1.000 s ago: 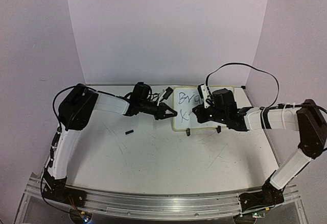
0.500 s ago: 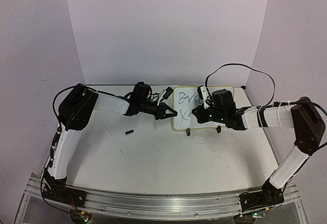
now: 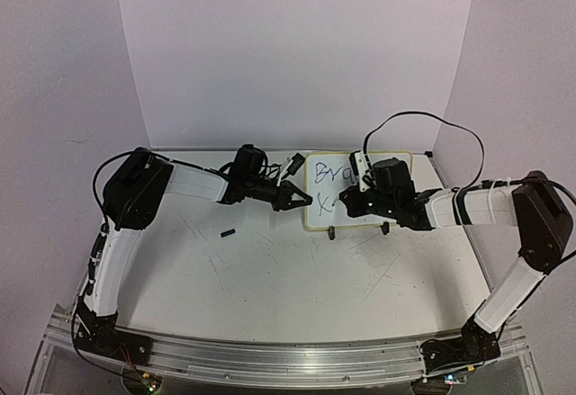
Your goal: Write a sentence on the whiteboard
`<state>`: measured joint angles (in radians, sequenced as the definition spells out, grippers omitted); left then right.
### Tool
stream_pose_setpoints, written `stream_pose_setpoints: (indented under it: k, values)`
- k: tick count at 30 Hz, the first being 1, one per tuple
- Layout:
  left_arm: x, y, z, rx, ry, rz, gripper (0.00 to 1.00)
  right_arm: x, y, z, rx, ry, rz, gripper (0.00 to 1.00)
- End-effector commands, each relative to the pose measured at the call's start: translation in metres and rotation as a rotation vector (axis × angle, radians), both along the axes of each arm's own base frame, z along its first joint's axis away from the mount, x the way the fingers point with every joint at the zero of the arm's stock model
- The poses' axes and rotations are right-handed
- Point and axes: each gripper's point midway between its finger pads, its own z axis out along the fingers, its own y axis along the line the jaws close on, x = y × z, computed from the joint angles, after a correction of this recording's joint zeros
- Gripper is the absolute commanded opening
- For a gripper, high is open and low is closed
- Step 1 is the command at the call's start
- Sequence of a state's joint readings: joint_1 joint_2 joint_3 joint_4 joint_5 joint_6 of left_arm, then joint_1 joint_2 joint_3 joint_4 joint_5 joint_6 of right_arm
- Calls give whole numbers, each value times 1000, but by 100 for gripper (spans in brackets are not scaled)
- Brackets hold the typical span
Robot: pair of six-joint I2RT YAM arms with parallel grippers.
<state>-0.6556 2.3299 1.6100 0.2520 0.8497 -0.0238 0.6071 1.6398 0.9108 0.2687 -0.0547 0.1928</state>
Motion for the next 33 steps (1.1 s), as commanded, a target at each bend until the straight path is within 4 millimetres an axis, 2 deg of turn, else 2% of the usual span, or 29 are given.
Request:
stream_pose_setpoints:
  k: [1,8,13,19,24,33]
  values:
    - [11,18,-46,156,9,82,0,16,-28,20,-19,-81,-131,0]
    - [11,18,-45,156,6,85,0,17,-30,33,-17,-110,-137,0]
    - [12,18,-45,155,6,84,0,19,-22,36,-10,-114,-99,0]
    - [12,18,-46,158,5,84,0,18,-9,24,-2,-78,-61,0]
    - [12,17,-47,159,6,83,0,17,-1,25,10,-76,-37,0]
    - [12,18,-45,158,4,83,0,14,5,7,9,-32,-21,0]
